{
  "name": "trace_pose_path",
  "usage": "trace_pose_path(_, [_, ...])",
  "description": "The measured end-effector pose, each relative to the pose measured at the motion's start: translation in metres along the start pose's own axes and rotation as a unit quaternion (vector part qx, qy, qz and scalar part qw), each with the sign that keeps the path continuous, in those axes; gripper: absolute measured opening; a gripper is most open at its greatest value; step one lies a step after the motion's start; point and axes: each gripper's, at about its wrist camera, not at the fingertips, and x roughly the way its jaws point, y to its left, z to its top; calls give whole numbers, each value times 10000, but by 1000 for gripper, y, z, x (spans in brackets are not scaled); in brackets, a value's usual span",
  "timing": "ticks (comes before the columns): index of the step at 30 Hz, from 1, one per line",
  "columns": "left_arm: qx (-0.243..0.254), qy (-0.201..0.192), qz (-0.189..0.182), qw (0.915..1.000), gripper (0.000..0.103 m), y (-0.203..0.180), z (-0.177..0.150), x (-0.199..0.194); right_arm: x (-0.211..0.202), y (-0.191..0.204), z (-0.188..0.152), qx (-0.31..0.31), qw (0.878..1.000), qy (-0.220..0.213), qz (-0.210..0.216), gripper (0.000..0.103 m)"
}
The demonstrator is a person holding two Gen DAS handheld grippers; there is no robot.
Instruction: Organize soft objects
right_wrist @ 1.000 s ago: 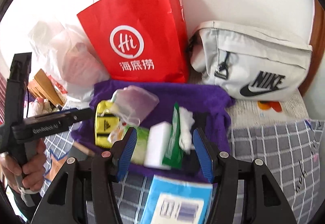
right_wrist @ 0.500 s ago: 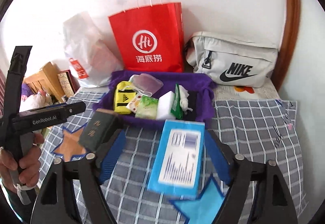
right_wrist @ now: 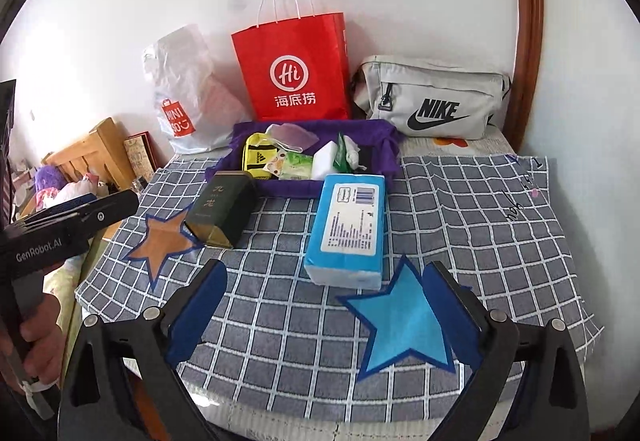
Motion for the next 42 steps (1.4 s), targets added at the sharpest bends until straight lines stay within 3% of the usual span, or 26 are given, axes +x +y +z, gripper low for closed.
trace_pose_path(8, [21,-101,135,9999,95,-10,-22,-35,-32,0,-22,76,9999,-100,55,97])
trace_pose_path(17, [-196,-42,36,9998,95,-7,-41,-53,-58,-2,-34,26,9998,-199,-75,97])
trace_pose_path(42, [-266,-71,41,9996,95,-4,-51,-63,-83,3,-41,-94,9990,-417,-111,97])
